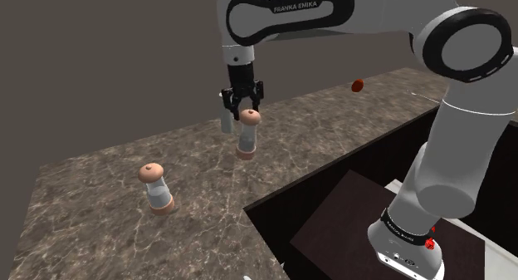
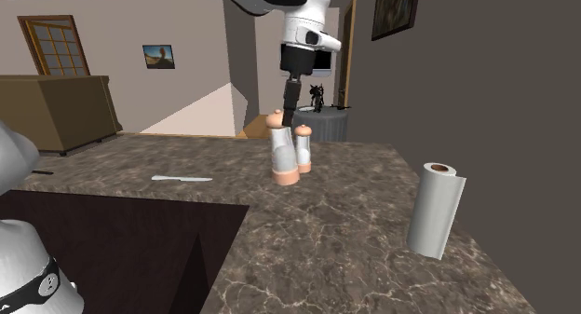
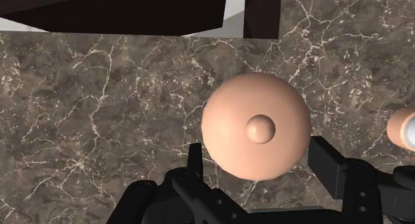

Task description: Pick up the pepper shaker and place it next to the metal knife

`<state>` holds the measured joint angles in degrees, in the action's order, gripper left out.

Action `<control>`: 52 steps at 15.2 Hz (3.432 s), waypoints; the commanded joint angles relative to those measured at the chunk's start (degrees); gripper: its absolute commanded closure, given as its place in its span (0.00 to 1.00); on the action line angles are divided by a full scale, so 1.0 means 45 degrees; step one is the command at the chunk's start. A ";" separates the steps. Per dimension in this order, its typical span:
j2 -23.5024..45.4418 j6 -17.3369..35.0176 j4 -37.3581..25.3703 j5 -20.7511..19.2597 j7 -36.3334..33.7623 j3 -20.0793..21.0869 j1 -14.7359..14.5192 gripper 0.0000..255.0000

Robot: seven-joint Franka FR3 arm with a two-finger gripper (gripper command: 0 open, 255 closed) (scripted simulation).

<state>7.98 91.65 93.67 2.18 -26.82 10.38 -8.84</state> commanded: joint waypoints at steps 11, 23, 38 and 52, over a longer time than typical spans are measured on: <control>-0.3687 -0.0179 0.3236 0.1235 -0.2303 0.1247 -0.1240 1.00; -0.5911 -0.0974 0.4113 0.2741 -0.5176 0.2905 -0.2631 1.00; -0.6110 -0.1742 0.2375 0.4170 -0.9819 0.5832 -0.4078 1.00; -0.4694 -0.0997 0.0996 0.3975 -1.3053 0.8396 -0.4670 1.00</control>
<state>-12.89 86.42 97.21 19.89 -85.82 48.20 -29.80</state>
